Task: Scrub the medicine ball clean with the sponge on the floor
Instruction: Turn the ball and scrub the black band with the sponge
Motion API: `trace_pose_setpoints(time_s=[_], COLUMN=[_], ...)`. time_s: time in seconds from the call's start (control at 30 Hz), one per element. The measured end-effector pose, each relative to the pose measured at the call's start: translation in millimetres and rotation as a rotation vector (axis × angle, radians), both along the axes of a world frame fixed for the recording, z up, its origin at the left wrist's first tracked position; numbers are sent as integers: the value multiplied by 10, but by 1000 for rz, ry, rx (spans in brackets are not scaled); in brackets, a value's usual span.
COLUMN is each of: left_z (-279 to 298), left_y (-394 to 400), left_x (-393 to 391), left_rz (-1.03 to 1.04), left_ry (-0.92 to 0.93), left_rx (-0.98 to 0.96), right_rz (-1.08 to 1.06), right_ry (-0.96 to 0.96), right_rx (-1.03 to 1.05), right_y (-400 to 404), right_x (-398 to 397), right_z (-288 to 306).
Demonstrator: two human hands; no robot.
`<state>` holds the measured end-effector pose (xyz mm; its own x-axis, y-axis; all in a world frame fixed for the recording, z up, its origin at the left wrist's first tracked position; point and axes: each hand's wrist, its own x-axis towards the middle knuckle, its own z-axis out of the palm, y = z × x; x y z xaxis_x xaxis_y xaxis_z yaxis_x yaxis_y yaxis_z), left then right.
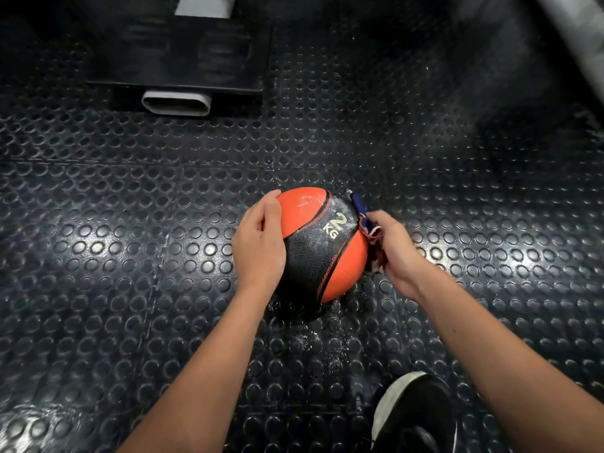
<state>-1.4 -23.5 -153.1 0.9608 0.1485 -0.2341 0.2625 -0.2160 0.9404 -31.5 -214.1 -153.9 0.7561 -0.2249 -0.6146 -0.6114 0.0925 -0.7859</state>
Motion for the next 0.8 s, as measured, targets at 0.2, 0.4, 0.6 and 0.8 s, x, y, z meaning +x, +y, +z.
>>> trace_pose_setpoints(time_s=[0.2,0.4,0.6,0.8], left_z=[4,0,-29,-36], left_y=[-1,3,74,37], left_x=[16,17,20,33], left_rz=[5,3,-13,-36], left_ry=[12,3,11,-11], left_rx=[12,10,-16,7], right_rz=[209,151,137,340], right_ry=[69,8,-336,-291], right_rx=[-102,-234,-393,-767], right_y=[-92,-44,164,-19], right_x=[-27,31,-139,-50], right_z=[4,10,50,138])
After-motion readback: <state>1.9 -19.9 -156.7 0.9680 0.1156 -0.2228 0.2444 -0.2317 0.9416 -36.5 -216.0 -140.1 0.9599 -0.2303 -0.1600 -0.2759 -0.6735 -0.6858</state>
